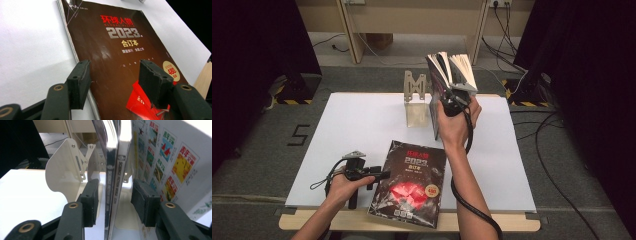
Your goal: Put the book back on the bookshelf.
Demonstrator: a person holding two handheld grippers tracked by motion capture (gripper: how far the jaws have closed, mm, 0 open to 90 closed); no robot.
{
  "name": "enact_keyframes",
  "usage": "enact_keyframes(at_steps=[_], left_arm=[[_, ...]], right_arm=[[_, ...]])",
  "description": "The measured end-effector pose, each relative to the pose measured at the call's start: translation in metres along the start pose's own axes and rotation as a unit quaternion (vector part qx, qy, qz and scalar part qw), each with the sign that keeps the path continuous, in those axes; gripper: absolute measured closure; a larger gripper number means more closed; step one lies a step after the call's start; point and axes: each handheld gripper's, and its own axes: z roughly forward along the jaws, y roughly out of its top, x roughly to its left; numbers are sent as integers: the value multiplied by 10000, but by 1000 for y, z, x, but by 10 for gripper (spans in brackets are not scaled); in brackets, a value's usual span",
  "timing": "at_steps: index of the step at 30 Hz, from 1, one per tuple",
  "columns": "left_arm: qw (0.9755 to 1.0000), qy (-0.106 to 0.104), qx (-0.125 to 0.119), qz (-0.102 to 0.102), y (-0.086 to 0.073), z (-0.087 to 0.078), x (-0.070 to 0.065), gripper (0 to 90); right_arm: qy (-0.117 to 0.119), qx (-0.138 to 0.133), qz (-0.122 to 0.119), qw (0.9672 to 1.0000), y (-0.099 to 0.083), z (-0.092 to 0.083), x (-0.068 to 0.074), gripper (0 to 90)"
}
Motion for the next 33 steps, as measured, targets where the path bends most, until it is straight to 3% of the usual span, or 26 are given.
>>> enact_keyframes(at_steps=[15, 19, 28, 33], left_arm=[[9999, 103, -57, -47, 1, -1, 1, 412], [9999, 137, -58, -52, 1, -1, 2, 413], [9997, 216, -36, -87, 2, 2, 4, 418], [9995, 286, -40, -160, 1, 4, 7, 440]], right_arm=[[326, 53, 13, 9995, -20, -12, -7, 568], [477, 157, 46, 9987, -30, -16, -9, 568], [573, 302, 66, 9979, -53, -27, -19, 571], [623, 535, 138, 9965, -72, -31, -26, 577]])
